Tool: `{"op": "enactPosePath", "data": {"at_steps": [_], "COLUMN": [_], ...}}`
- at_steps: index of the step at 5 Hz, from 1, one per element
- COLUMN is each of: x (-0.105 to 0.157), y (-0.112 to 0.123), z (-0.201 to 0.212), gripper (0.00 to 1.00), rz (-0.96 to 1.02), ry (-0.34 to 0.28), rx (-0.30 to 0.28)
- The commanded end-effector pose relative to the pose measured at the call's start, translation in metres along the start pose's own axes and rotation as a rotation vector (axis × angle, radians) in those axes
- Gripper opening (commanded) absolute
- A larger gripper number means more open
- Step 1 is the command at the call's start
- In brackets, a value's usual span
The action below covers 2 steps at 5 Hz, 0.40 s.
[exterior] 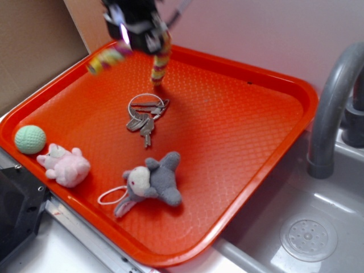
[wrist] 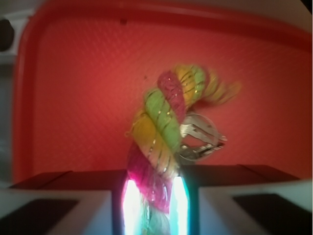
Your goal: Grab the multicolored rope.
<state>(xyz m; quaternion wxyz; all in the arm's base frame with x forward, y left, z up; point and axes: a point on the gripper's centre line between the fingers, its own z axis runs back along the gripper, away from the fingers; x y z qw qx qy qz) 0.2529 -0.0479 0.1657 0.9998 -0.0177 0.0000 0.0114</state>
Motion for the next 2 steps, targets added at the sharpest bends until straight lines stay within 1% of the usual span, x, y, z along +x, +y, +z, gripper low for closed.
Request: {"op": "enactPosePath", "data": {"at_steps": [1, 2], "x": [-0.016, -0.009], "y": [0.014, 0.0], "z": [0.051, 0.039], "gripper": [0.0, 0.0], "rz": [0.084, -0.022], "ry": [-0.186, -0.145], "rx": [-0.068, -0.07]}}
